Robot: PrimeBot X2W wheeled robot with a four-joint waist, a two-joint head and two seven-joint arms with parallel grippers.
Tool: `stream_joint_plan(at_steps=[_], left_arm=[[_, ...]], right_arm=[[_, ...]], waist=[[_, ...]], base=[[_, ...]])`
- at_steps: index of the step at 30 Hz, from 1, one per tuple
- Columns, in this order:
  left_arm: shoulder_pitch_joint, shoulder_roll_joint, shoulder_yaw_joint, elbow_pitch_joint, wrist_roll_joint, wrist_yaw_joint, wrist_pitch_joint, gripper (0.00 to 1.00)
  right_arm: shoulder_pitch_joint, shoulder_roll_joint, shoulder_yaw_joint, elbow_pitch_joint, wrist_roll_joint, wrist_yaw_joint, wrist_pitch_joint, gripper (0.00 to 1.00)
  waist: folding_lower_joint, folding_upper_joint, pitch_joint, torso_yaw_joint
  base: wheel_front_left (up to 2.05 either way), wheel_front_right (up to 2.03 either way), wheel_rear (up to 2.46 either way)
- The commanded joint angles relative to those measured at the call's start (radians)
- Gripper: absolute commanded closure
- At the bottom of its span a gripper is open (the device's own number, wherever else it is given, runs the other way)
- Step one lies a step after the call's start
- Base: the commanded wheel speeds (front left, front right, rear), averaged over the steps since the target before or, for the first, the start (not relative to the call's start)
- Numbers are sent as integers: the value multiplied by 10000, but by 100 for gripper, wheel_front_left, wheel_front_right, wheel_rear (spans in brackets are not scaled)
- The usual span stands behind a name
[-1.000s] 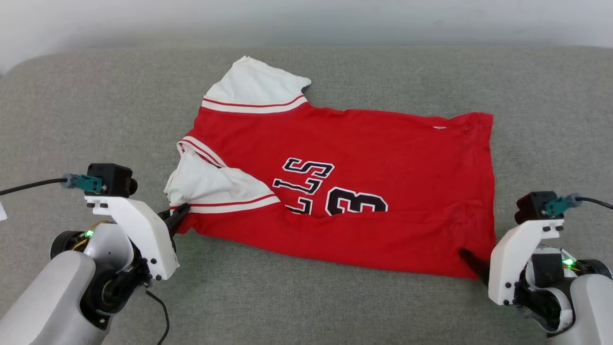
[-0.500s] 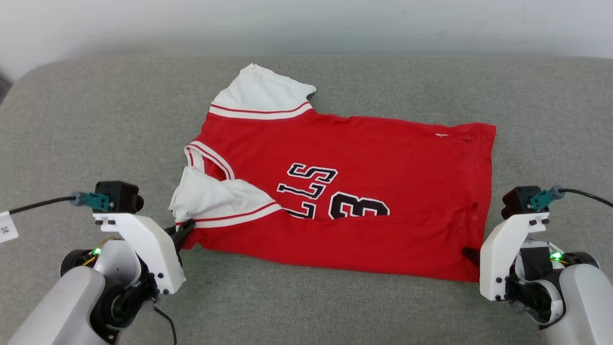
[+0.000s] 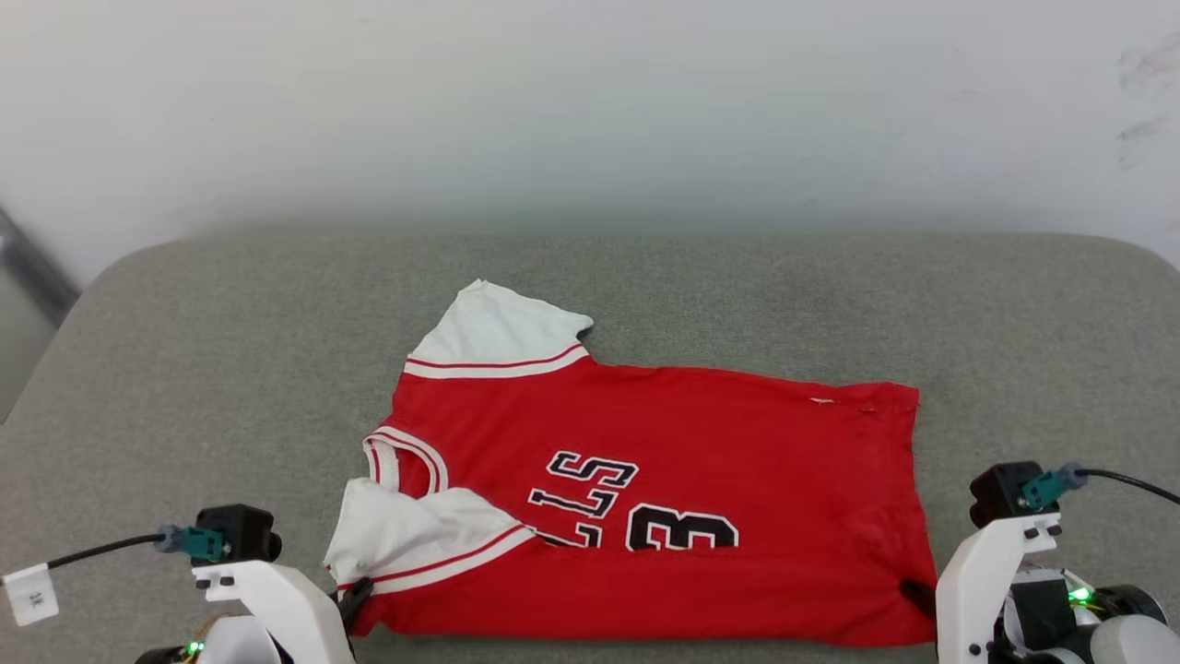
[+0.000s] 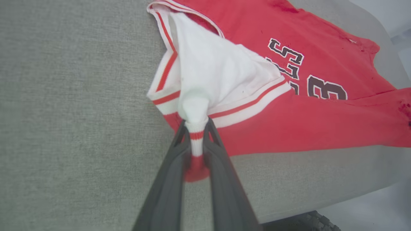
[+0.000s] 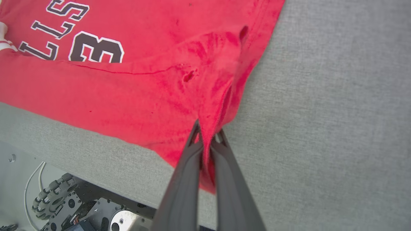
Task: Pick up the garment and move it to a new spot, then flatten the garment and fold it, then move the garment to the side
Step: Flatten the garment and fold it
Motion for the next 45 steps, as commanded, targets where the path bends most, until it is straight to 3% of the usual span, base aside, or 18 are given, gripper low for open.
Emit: stream_joint_plan(at_steps=[1,2,3,4,5,6,13,23,30,36,40,45], left_arm=[[174,-110,-37,90,30,221,-99,100],[222,-195,-82,152,95,286,-155,100],[223,-332,-48,236,97,338,-295,52],[181,-409,-71,376,193,412,-412,0],[115,-453,-143,508,283,430,-480,0],[-192,-613,-35,748,542,448,-1027,0],[-1084,-567,432,699,1340,598,-2518,0],[-3401,-218,1048,706,1557,345,-2608,0],[-5725,496,936,1334,1411,-565,-1056,0],[-7657,1138,787,2200,938,-1412,1069,0],[-8579,1539,561,2727,685,-1699,2627,0],[-9172,2038,580,3350,164,-1627,4399,0]], right_arm=[[227,-136,36,-43,-108,-3,-145,100],[360,-120,21,-9,-87,-3,-233,59],[428,-129,-1,-23,-109,-3,-404,0],[444,-173,-26,-41,-190,-3,-619,0],[491,-188,18,-68,-210,-3,-843,0],[506,-110,30,-246,-313,-3,-1891,0],[217,67,-79,-783,-1214,-2,-4385,0],[-771,939,-444,-1549,-2141,-3,-6101,0],[-1633,1440,-566,-2019,-2389,-3,-6734,0],[-1995,1688,-554,-2246,-2461,-3,-6970,0],[-2108,1772,-505,-2388,-2449,-3,-7199,0],[-2176,1831,-334,-2531,-2350,-3,-7435,0]], waist=[[1,0,10,47],[1,0,20,58],[1,0,34,63],[1,0,51,61],[1,0,72,50],[1,0,112,-73],[1,0,251,-541],[1,0,1750,-1423],[1,0,3337,-2104],[1,0,4347,-2643],[1,0,4864,-2970],[1,0,5455,-3411]], base=[[0,0,0],[0,0,0],[0,0,0],[0,0,0],[0,0,0],[0,0,0],[0,0,0],[0,0,0],[0,0,0],[0,0,0],[0,0,0],[0,0,0]])
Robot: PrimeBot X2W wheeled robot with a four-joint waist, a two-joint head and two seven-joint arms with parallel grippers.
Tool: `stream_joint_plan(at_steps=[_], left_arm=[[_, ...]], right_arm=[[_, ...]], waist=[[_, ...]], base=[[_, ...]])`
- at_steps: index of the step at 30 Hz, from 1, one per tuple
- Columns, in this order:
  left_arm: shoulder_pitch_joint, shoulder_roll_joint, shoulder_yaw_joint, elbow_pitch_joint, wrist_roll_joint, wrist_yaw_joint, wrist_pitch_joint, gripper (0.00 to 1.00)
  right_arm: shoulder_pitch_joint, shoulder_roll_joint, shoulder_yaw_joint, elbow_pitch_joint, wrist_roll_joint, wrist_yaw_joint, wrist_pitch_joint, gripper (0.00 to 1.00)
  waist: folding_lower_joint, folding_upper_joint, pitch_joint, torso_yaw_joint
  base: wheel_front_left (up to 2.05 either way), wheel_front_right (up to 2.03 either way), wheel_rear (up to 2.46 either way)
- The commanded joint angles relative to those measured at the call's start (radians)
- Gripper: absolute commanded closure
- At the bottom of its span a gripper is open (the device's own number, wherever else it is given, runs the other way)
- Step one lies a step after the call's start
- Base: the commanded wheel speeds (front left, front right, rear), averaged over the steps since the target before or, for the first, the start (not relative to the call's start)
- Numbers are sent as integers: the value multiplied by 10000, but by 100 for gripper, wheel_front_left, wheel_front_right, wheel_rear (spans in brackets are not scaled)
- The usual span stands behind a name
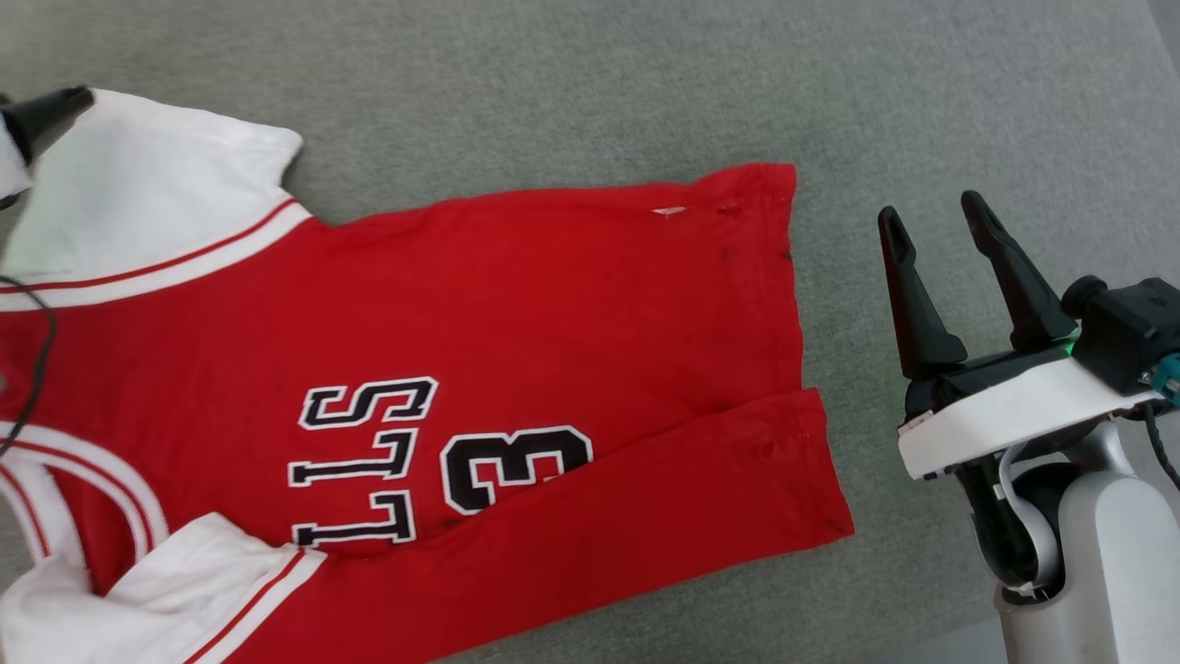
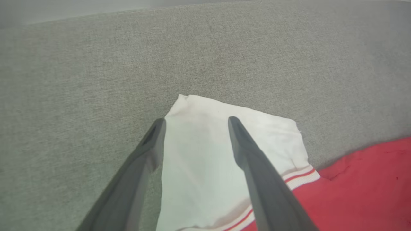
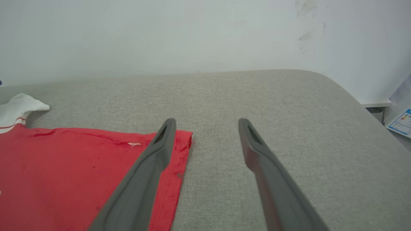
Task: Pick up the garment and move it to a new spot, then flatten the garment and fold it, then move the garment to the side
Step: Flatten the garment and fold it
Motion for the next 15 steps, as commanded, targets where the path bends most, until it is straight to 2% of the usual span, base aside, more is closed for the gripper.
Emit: stream_joint_plan(at_steps=[1,6,9,10,11,12,15], left_arm=[[-98,184,-7,100,-44,75,316,0],[6,518,-74,445,-303,359,1326,0],[457,330,-268,640,-499,554,1799,0],[615,192,-287,696,-631,635,1896,25],[761,79,-313,716,-700,684,1944,67],[873,-8,-327,726,-767,720,1972,100],[993,-204,-208,688,-789,756,1500,100]], right_arm=[[-144,76,36,-68,62,-3,-101,0],[-6,82,142,-34,297,-3,-185,0],[59,81,144,64,389,-3,-220,0],[63,81,122,99,426,-3,-211,0],[59,82,120,133,452,-3,-187,0],[37,81,122,159,485,-3,-180,0],[-34,81,104,264,581,-3,-72,0]], waist=[[-2,0,500,-457],[-2,0,921,-676],[-2,0,990,-711],[-2,0,1007,-712],[-2,0,1012,-711],[-2,0,1002,-706],[-2,0,927,-641]], base=[[0,0,0],[0,0,0],[0,0,0],[0,0,0],[0,0,0],[0,0,0],[0,0,0]])
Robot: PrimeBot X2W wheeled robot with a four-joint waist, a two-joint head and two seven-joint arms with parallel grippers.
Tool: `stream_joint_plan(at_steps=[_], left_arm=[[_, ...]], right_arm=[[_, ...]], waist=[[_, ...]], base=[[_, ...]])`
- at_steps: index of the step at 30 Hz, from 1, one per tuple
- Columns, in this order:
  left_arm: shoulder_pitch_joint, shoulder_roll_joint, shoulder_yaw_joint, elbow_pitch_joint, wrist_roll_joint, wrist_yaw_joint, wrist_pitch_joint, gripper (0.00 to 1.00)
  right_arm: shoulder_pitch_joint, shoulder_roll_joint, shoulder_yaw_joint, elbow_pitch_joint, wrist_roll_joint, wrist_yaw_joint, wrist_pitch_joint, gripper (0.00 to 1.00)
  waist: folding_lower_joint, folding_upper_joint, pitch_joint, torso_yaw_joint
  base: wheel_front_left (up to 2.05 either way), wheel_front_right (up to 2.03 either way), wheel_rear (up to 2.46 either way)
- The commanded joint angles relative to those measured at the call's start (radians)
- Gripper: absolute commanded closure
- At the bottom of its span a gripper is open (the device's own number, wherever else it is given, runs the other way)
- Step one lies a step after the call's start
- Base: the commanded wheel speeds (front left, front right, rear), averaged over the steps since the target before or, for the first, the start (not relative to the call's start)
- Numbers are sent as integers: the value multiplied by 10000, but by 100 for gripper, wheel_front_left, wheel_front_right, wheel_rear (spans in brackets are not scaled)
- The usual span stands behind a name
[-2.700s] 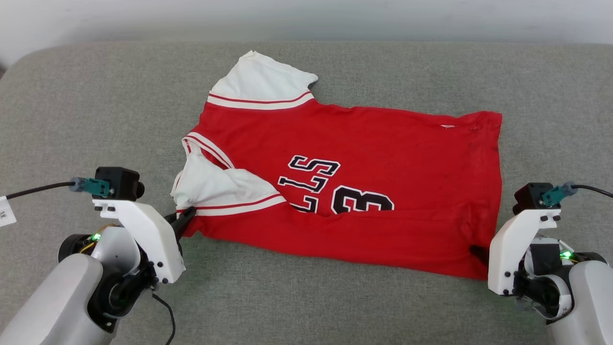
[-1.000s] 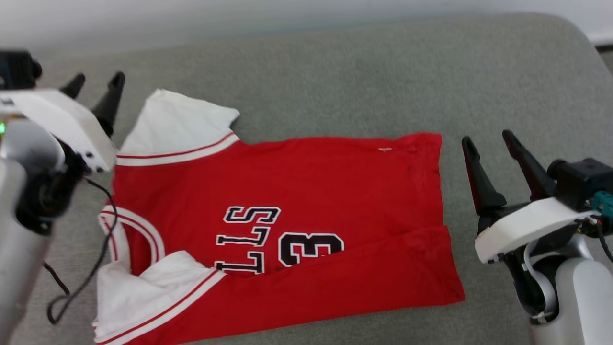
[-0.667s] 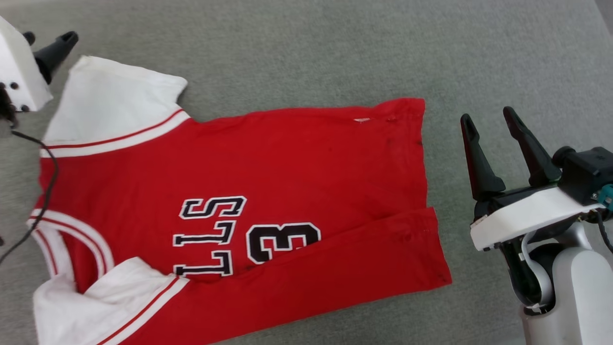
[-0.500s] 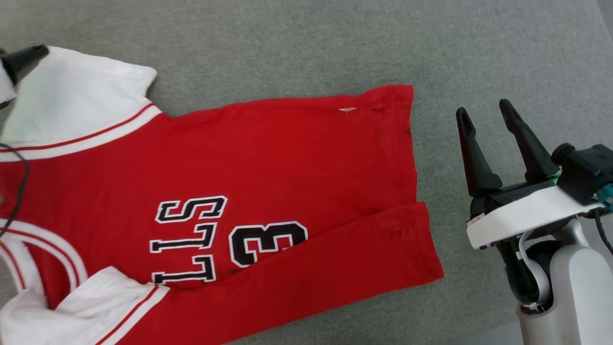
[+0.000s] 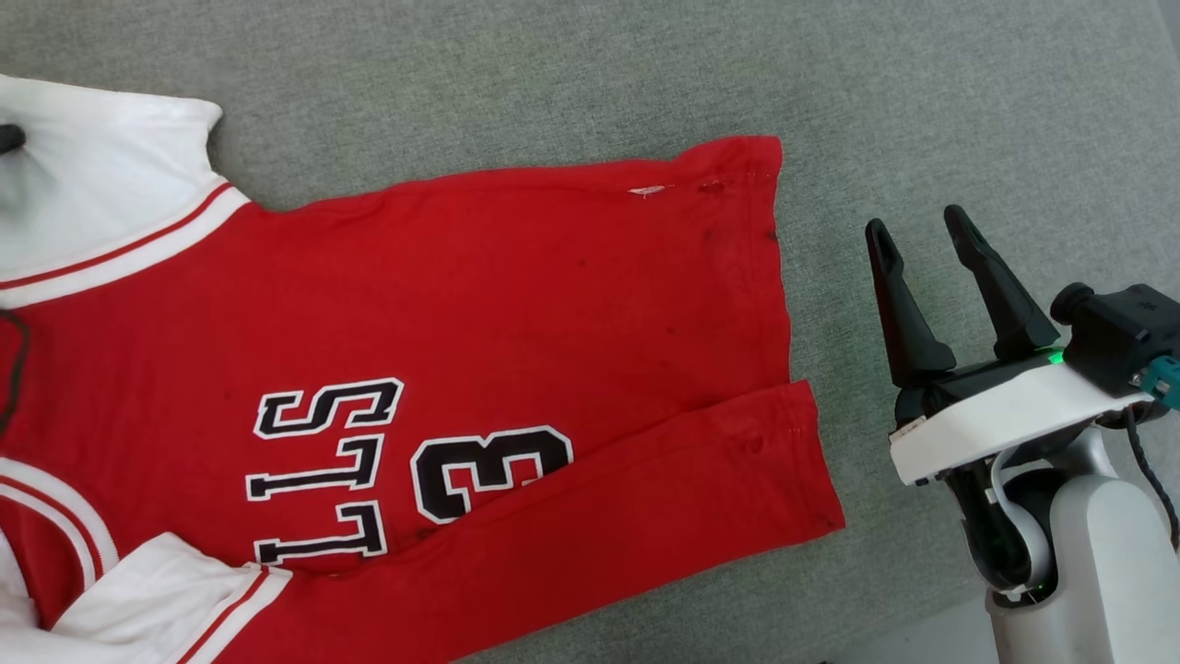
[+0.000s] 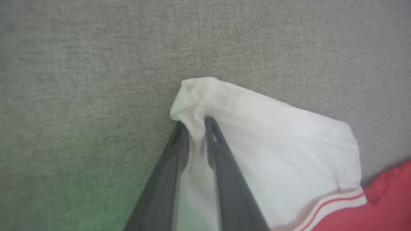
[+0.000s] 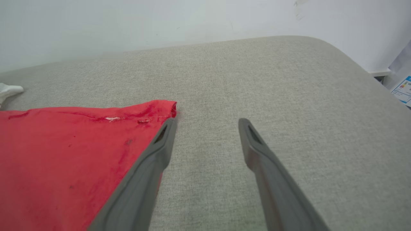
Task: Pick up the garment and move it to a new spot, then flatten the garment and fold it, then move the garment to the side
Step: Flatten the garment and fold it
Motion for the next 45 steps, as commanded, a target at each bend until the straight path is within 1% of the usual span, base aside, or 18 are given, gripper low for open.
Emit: stream_joint_plan(at_steps=[1,5,8,13,17,20,21,23,26,27,28,29,32,37,42,45], left_arm=[[886,-621,-501,268,36,-35,101,100],[730,-703,-454,161,311,-203,-679,100],[512,-767,-386,1,593,-368,-1405,100],[246,-1063,-457,-366,980,-560,-2333,100],[127,-1426,-524,-871,983,-821,-2762,100],[134,-1490,-610,-1195,1154,-901,-3016,100],[162,-1589,-610,-1295,1123,-950,-3089,100],[264,-1718,-618,-1427,1055,-992,-3193,100],[418,-1753,-687,-1528,1110,-1052,-3373,100],[460,-1806,-693,-1563,1069,-1096,-3440,100],[501,-1840,-706,-1566,1055,-1130,-3468,100],[549,-1854,-725,-1556,1059,-1158,-3513,100],[682,-1876,-745,-1512,1075,-1207,-3668,100],[1119,-1985,-689,-1422,1074,-1319,-4280,100],[2094,-2088,-593,-1545,892,-1376,-4988,100],[2943,-2069,-509,-1769,760,-1289,-5412,100]], right_arm=[[-102,42,-52,56,59,-3,67,0],[-301,39,-235,359,395,-3,503,0],[-629,35,-335,793,712,-3,1183,0],[-1646,-474,-442,2072,1090,-3,2783,0],[-2592,-857,-328,3167,1533,-3,4069,0],[-3273,-1089,-124,3881,1649,-3,4982,0],[-3488,-1163,-67,4125,1654,-3,5246,0],[-3749,-1217,21,4687,1662,-3,5806,0],[-3918,-1235,231,5595,1554,-3,6853,0],[-3944,-1222,287,5822,1542,-3,7146,24],[-3958,-1218,351,5994,1534,-2,7425,78],[-3986,-1215,394,6077,1521,-2,7569,100],[-4296,-1317,441,5928,1465,-3,7484,100],[-4400,-1638,331,5144,1256,-3,6818,100],[-3495,-1846,121,4202,1255,-3,6475,100],[-2656,-1914,-60,3673,1321,-3,6361,100]], waist=[[0,-1,-83,72],[0,-1,-357,351],[0,-1,-619,613],[0,-1,-960,1214],[0,-1,-1016,1738],[0,-1,-956,2096],[0,-1,-934,2192],[0,-1,-927,2340],[0,-1,-1003,2507],[0,-1,-1028,2543],[0,-1,-1062,2572],[0,-1,-1102,2598],[0,-1,-1247,2641],[0,-1,-1825,2749],[0,-1,-2686,2959],[0,-1,-3235,3103]], base=[[0,0,0],[0,0,0],[0,0,0],[0,0,0],[0,0,0],[0,0,0],[0,0,0],[0,0,0],[0,0,0],[0,0,0],[0,0,0],[0,0,0],[0,0,0],[0,0,0],[0,0,0],[0,0,0]])
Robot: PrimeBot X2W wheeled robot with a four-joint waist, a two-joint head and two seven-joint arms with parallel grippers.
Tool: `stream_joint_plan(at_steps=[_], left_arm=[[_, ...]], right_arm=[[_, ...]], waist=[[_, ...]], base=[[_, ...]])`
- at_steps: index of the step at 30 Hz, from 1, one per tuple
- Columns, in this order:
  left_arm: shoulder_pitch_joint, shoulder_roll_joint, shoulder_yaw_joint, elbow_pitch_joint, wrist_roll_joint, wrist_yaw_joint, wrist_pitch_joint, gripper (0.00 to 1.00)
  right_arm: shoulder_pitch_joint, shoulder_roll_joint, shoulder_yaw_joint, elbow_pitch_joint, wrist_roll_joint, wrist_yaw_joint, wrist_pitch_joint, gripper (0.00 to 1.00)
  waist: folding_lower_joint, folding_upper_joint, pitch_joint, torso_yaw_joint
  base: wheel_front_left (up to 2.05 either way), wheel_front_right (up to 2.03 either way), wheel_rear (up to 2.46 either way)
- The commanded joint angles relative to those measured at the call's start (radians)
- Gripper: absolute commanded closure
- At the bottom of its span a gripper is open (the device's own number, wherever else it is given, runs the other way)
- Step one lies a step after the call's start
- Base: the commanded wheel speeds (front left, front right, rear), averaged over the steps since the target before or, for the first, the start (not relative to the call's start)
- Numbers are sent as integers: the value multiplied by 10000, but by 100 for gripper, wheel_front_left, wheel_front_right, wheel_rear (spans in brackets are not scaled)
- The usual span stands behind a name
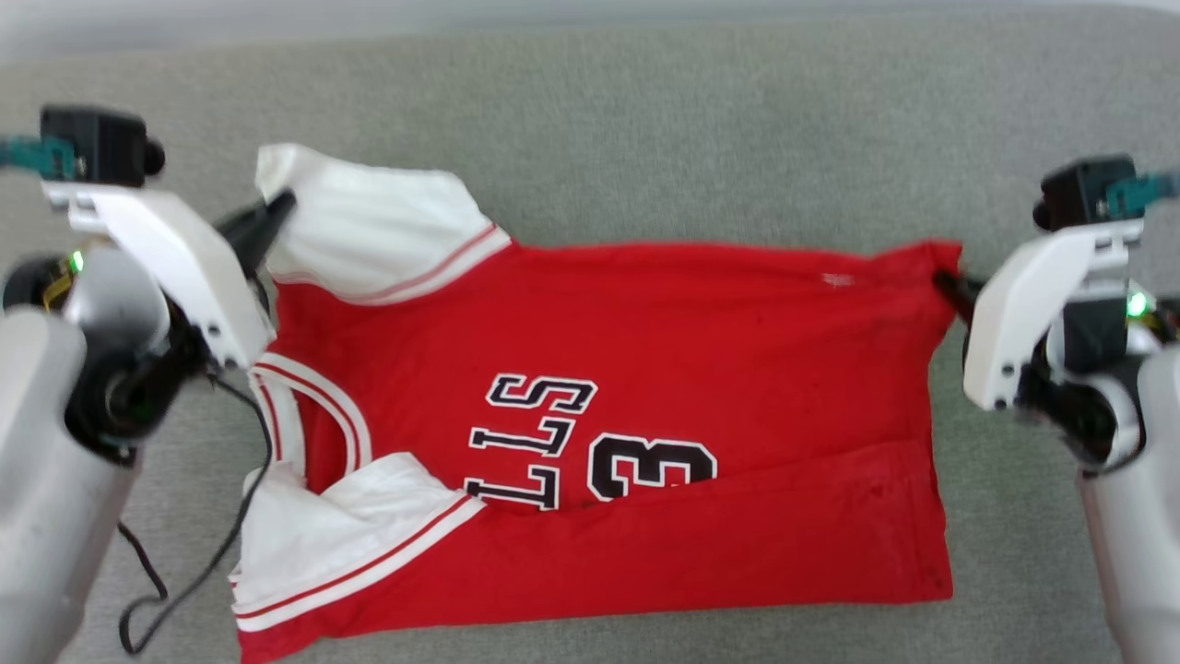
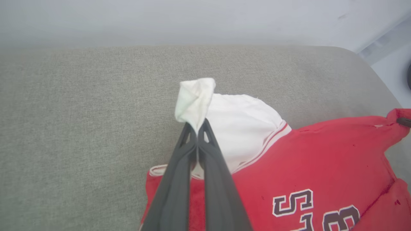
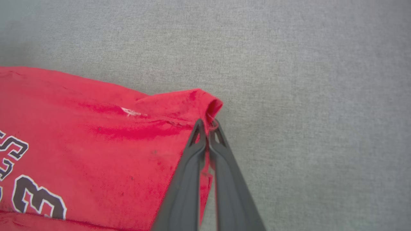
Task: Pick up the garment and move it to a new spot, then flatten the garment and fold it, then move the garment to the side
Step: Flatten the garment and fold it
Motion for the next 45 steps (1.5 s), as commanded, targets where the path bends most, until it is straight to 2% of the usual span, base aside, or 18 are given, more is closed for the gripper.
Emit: stream_joint_plan(at_steps=[1,7,14,15,16,17,18,21,23,30,33,38,45], left_arm=[[731,12,117,-221,-161,91,-320,100],[3078,-23,213,-921,-839,446,-729,100],[5085,-302,224,-1231,-1487,805,-1084,100],[5295,-382,193,-1179,-1545,849,-1133,100],[5517,-502,143,-1076,-1637,889,-1162,84],[5696,-612,98,-953,-1695,920,-1199,37],[5816,-695,53,-836,-1673,961,-1255,0],[5963,-890,45,-535,-1358,1092,-1848,0],[6026,-1042,44,-438,-1143,999,-2334,0],[5951,-1270,-36,-935,-192,1452,-3587,0],[5919,-1324,-102,-1322,208,1700,-3985,0],[5812,-1293,-344,-2006,1266,2197,-4795,0],[5793,-1433,-347,-2803,2355,2879,-5989,0]], right_arm=[[696,-69,-126,-317,52,-3,-96,100],[2538,145,-499,-874,339,-3,-298,100],[4077,384,-999,-1110,469,-3,-566,100],[4317,434,-1052,-1061,524,-3,-558,76],[4535,484,-1119,-1005,533,-3,-607,51],[4697,535,-1159,-961,550,-3,-674,0],[4835,603,-1205,-908,587,-3,-761,0],[5172,703,-1258,-873,646,-3,-1176,0],[5345,666,-1256,-961,627,-3,-1518,0],[5597,416,-1452,-2139,687,-3,-2221,0],[5611,322,-1733,-2645,650,-3,-2031,0],[5620,289,-2364,-3106,521,-2,-1095,0],[5601,749,-3057,-2924,333,-2,396,0]], waist=[[0,0,-757,259],[0,0,-1570,559],[0,0,-1748,756],[0,0,-1761,774],[0,0,-1774,783],[0,0,-1789,781],[0,0,-1812,766],[0,0,-1908,711],[0,0,-2037,650],[0,0,-2631,604],[0,0,-2920,610],[0,0,-3233,732],[0,0,-3216,1187]], base=[[0,0,0],[0,0,0],[0,0,0],[0,0,0],[0,0,0],[0,0,0],[0,0,0],[0,0,0],[0,0,0],[0,0,0],[0,0,0],[0,0,0],[0,0,0]])
